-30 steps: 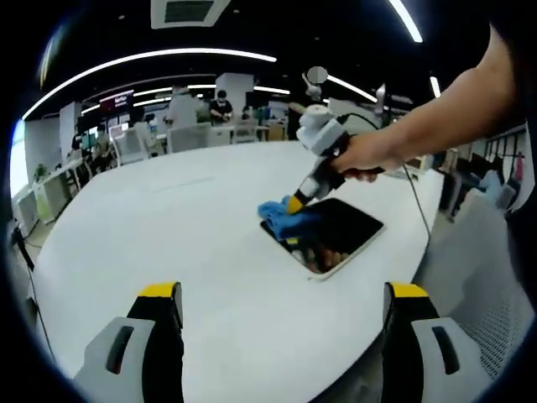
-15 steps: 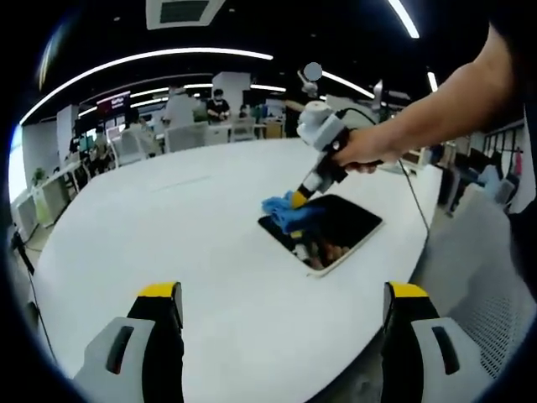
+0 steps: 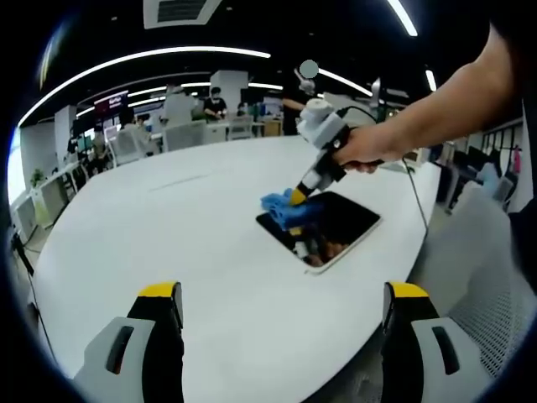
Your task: Wipe the mirror surface with the cleaning cloth until all visible marks leave the cleaned area.
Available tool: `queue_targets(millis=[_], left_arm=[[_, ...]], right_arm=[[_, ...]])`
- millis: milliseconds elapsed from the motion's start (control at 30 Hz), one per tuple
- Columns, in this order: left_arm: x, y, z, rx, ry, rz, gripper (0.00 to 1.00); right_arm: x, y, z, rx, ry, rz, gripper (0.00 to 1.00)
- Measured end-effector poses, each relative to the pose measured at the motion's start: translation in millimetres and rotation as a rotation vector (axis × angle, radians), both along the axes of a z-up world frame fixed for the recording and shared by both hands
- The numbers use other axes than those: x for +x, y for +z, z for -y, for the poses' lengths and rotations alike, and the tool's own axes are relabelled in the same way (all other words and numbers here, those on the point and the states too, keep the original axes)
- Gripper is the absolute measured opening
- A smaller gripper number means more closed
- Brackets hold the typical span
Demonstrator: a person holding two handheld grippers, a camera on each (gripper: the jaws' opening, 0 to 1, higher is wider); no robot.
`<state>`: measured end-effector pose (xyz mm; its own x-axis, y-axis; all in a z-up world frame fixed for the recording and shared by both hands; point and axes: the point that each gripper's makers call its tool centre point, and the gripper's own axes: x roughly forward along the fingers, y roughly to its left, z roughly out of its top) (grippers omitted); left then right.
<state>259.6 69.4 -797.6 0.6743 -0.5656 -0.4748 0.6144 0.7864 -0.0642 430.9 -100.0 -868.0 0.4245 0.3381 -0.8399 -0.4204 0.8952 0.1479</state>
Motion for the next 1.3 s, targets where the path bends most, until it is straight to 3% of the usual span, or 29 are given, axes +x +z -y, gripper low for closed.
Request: queue_targets(millis=[200,367,467,700,1067,1133,1300], left_arm=[[2.4,1.3,-2,-0.002,0.006,0.008,0.99],[3.0,1.1,-2,0.005,0.002,0.007,0.99],[4.0,0.6,-3,0.014,0.006,0.009,0.99],[3.9,-1.4,-2,0.016,0.008,0.0,0.99],[4.8,-1.4,-3,0.014,0.018,-0.003,0.99],[5.2,-2.1,-4,0.013,0.024,-0.006,0.99],[5.3,-2.4,-4,0.019,0.019,-0.004,0.99]], right_arm=[[0,0.0,0,0.007,-0.018,-0.02,0.0],[-4,-1.1,-1,-0.009,-0.007,0.0,0.0],[-10,0.2,0,0.025,-0.06,-0.032,0.0],[-26,0.5,-1,0.039,-0.077,-0.046,0.0],[-47,-0.1,-6,0.004,-0.034,-0.028,0.0],[-51,-0.6,-6,-0.023,-0.001,-0.003,0.0],[-60,0.8,-8,-0.018,-0.008,-0.004,0.0]])
